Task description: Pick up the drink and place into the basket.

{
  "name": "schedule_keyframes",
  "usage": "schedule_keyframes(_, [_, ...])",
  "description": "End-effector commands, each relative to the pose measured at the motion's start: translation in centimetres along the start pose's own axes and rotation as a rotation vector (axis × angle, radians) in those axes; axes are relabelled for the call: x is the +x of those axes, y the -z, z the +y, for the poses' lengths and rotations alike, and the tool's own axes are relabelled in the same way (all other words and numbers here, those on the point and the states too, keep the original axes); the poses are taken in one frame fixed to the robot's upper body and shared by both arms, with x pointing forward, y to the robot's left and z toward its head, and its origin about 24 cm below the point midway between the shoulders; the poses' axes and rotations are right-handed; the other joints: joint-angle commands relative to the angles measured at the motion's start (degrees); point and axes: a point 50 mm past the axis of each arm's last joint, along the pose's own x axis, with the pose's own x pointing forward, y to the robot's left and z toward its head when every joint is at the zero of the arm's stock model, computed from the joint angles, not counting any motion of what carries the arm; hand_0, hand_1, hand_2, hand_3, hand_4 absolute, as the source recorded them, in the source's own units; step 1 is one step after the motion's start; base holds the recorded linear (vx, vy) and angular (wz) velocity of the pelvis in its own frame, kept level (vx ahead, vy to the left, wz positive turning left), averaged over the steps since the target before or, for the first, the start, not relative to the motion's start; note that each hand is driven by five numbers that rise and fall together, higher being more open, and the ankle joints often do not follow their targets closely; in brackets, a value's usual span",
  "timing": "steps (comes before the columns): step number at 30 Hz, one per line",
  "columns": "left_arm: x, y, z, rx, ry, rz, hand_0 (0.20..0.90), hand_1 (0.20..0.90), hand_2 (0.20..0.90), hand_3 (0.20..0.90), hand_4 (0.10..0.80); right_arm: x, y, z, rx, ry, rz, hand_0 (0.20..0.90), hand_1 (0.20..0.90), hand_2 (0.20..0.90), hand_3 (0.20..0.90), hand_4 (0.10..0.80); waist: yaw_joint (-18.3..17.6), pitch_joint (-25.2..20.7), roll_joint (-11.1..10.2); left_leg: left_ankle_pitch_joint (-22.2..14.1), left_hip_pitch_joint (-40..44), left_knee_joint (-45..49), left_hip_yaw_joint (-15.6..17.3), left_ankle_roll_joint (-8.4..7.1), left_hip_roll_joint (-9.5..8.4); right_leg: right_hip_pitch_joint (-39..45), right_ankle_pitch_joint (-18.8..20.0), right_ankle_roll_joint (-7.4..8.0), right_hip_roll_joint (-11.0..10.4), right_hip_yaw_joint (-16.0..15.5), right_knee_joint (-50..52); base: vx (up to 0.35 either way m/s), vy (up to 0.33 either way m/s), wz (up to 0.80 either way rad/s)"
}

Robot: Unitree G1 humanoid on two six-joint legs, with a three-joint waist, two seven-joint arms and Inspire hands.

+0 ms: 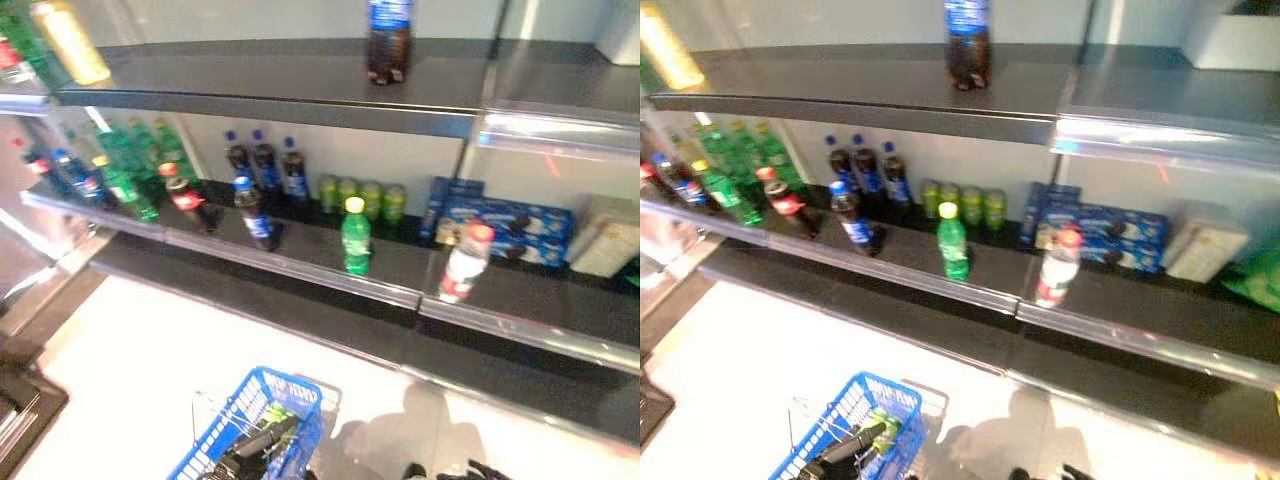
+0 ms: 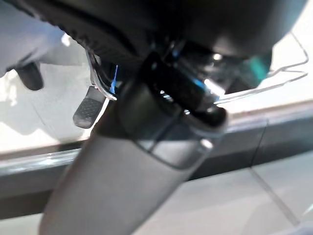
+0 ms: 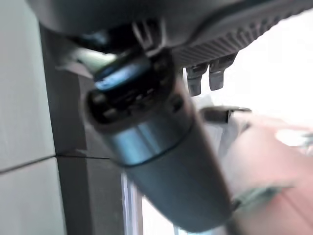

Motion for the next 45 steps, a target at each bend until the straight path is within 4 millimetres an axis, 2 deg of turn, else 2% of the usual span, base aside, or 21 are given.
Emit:
schedule_keyframes(1, [0.5,-2.9,-1.9,0.024,0.18,-0.118,0.3,0.3,0.3,0.2,0.1,0.5,-2.6,1.4,0.006,-0.05,-0.08,0.9,0.9,0.9,0.9,0.8,2.4,-1.0,-2.0,1.8,0.3,-3.2,-1.8,-2.82,-1.39,1.4,-3.3,-2.6,3.9,-0.9,2.6,0.042,0.114,0.35])
schedule_keyframes(2, [0.4,-3.0,-1.7,0.029,0.17,-0.119,0.3,0.3,0.3,0.2,0.1,0.6,-2.8,1.8,0.009,-0.059,-0.084,0.9,0.9,0.9,0.9,0.8,2.7,-1.1,-2.2,2.7,-0.2,-3.3,-1.5,-2.14,-1.54,1.0,-2.3,-2.79,3.8,-1.9,2.9,0.031,0.105,0.41])
schedule_keyframes(11, [-0.1,-3.8,-0.6,0.004,0.127,-0.157,0.3,0.3,0.3,0.2,0.1,0.9,-3.8,3.5,-0.029,-0.107,-0.097,0.9,0.9,0.9,0.9,0.8,5.0,-1.7,-3.3,1.5,-0.2,-3.7,-4.0,0.19,-2.79,-0.1,-2.4,-1.29,2.5,-2.1,5.8,0.064,0.089,0.19])
schedule_keyframes(15, [-0.1,-3.8,-0.7,0.005,0.134,-0.149,0.3,0.3,0.3,0.2,0.1,1.0,-4.1,3.9,-0.033,-0.104,-0.095,0.9,0.9,0.9,0.9,0.8,5.4,-1.3,-3.6,1.1,-0.2,-3.7,-4.7,1.58,-3.83,-1.8,-0.8,0.11,1.1,-1.4,9.0,0.041,0.149,0.06])
schedule_keyframes(16, [-0.1,-3.8,-0.7,0.007,0.136,-0.146,0.3,0.3,0.3,0.2,0.1,1.0,-4.1,3.9,-0.029,-0.103,-0.096,0.9,0.9,0.9,0.9,0.8,5.5,-1.1,-3.7,0.8,-0.3,-3.7,-5.1,2.28,-4.42,-3.0,0.2,0.91,0.2,-0.9,11.4,0.035,0.199,0.15])
schedule_keyframes(19, [0.0,-4.0,-0.8,0.017,0.135,-0.143,0.3,0.3,0.3,0.2,0.1,1.0,-4.1,4.0,-0.01,-0.098,-0.098,0.9,0.9,0.9,0.9,0.8,5.4,-0.7,-3.5,0.5,-0.4,-3.7,-6.0,3.5,-5.36,-5.7,2.3,1.58,-2.0,0.7,18.6,0.019,0.213,0.27])
schedule_keyframes(20, [0.0,-4.2,-0.9,0.021,0.138,-0.144,0.3,0.3,0.3,0.2,0.1,1.0,-4.1,4.0,-0.005,-0.098,-0.099,0.9,0.9,0.9,0.9,0.8,5.2,-0.6,-3.5,0.5,-0.5,-3.7,-6.5,3.92,-5.76,-7.2,3.5,1.9,-2.7,1.7,21.4,-0.008,0.209,0.26])
schedule_keyframes(22, [0.2,-4.6,-1.3,0.033,0.149,-0.148,0.3,0.3,0.3,0.2,0.1,0.9,-4.0,4.0,0.009,-0.095,-0.101,0.9,0.9,0.9,0.9,0.8,4.2,0.1,-2.8,0.3,-0.4,-3.7,-8.2,4.91,-6.18,-11.7,6.3,2.35,-3.8,5.7,30.6,-0.027,0.209,0.42])
schedule_keyframes(23, [0.4,-4.8,-1.7,0.037,0.153,-0.151,0.3,0.3,0.3,0.2,0.1,0.9,-3.8,3.9,0.015,-0.092,-0.101,0.9,0.9,0.9,0.9,0.8,3.3,0.6,-2.2,0.4,-0.4,-3.7,-9.7,5.36,-6.23,-14.7,7.7,2.16,-3.0,8.5,34.8,-0.019,0.158,0.5])
schedule_keyframes(25, [0.6,-5.0,-2.1,0.051,0.163,-0.142,0.3,0.3,0.3,0.2,0.1,0.9,-3.6,3.7,0.026,-0.085,-0.096,0.9,0.9,0.9,0.9,0.8,2.0,1.3,-2.3,0.2,0.4,-3.7,-11.9,5.61,-6.89,-16.4,7.3,1.77,-0.6,12.1,35.2,0.015,0.06,0.84])
schedule_keyframes(26, [0.8,-5.3,-2.6,0.063,0.174,-0.139,0.3,0.3,0.3,0.2,0.1,0.9,-3.5,3.6,0.03,-0.085,-0.098,0.9,0.9,0.9,0.9,0.8,1.4,1.6,-2.6,0.2,0.8,-3.7,-13.6,5.6,-7.23,-16.8,7.1,1.42,0.8,13.9,33.3,-0.004,-0.023,1.09])
schedule_keyframes(28, [1.2,-5.8,-3.5,0.074,0.189,-0.145,0.3,0.3,0.3,0.2,0.1,0.9,-3.8,3.6,0.041,-0.086,-0.108,0.9,0.9,0.9,0.9,0.8,1.1,2.1,-2.8,0.1,0.6,-3.5,-15.0,5.62,-7.18,-16.9,7.1,1.1,1.5,15.2,30.0,0.003,-0.063,0.86])
schedule_keyframes(29, [1.6,-5.9,-4.3,0.082,0.206,-0.146,0.3,0.3,0.3,0.2,0.1,0.9,-3.9,3.8,0.061,-0.082,-0.115,0.9,0.9,0.9,0.9,0.8,0.4,2.8,-3.2,-0.4,0.7,-3.4,-17.0,5.78,-7.68,-17.9,7.6,1.11,2.2,17.8,24.4,0.083,-0.078,1.04])
schedule_keyframes(30, [1.7,-5.8,-4.4,0.086,0.21,-0.142,0.3,0.3,0.3,0.2,0.1,0.9,-3.8,3.8,0.065,-0.078,-0.115,0.9,0.9,0.9,0.9,0.8,0.0,3.1,-3.3,-0.6,1.0,-3.4,-18.2,5.81,-7.93,-18.1,7.2,1.05,2.9,18.6,21.4,0.165,-0.105,1.31])
schedule_keyframes(31, [1.6,-5.5,-4.2,0.096,0.21,-0.13,0.3,0.3,0.3,0.2,0.1,0.9,-3.6,3.6,0.071,-0.073,-0.109,0.9,0.9,0.9,0.9,0.8,-0.7,3.3,-3.5,-0.7,1.4,-3.5,-20.5,5.86,-8.69,-18.8,6.9,1.07,4.5,20.1,16.8,0.181,-0.063,1.39])
schedule_keyframes(34, [1.3,-4.9,-3.5,0.092,0.193,-0.116,0.3,0.3,0.3,0.2,0.1,0.8,-3.1,3.2,0.07,-0.072,-0.098,0.9,0.9,0.9,0.9,0.8,-1.8,3.5,-3.5,-1.0,2.8,-3.6,-24.9,5.77,-10.2,-20.7,9.3,1.65,6.1,20.4,11.5,0.22,-0.031,1.16])
schedule_keyframes(37, [1.0,-4.3,-2.6,0.086,0.178,-0.104,0.3,0.3,0.3,0.2,0.1,0.8,-3.0,3.0,0.065,-0.076,-0.094,0.9,0.9,0.9,0.9,0.8,-2.0,3.5,-3.3,-1.3,3.9,-3.7,-27.0,5.56,-11.0,-21.9,11.0,1.84,6.8,19.7,9.5,0.188,-0.011,0.56])
schedule_keyframes(40, [0.5,-3.6,-1.6,0.082,0.156,-0.073,0.3,0.3,0.3,0.2,0.1,0.7,-2.2,2.7,0.064,-0.07,-0.059,0.9,0.9,0.9,0.9,0.8,-3.0,3.3,-3.3,-1.4,5.9,-3.6,-30.3,5.73,-12.3,-23.5,12.7,1.83,8.7,20.9,8.3,0.395,-0.033,0.72])
schedule_keyframes(42, [0.4,-3.6,-1.4,0.082,0.153,-0.066,0.3,0.3,0.3,0.2,0.1,0.6,-1.7,2.5,0.063,-0.062,-0.043,0.9,0.9,0.9,0.9,0.8,-3.6,3.1,-3.3,-1.9,6.9,-3.4,-31.5,6.13,-12.87,-23.9,13.4,1.62,9.8,21.3,9.7,0.316,-0.046,1.18])
schedule_keyframes(45, [0.4,-3.4,-1.5,0.09,0.156,-0.059,0.3,0.3,0.3,0.2,0.1,0.6,-1.3,2.3,0.074,-0.045,-0.029,0.9,0.9,0.9,0.9,0.8,-3.9,2.2,-3.9,-3.5,7.4,-1.5,-33.5,6.83,-14.11,-21.9,12.2,0.34,10.6,22.3,9.4,0.254,-0.068,0.54])
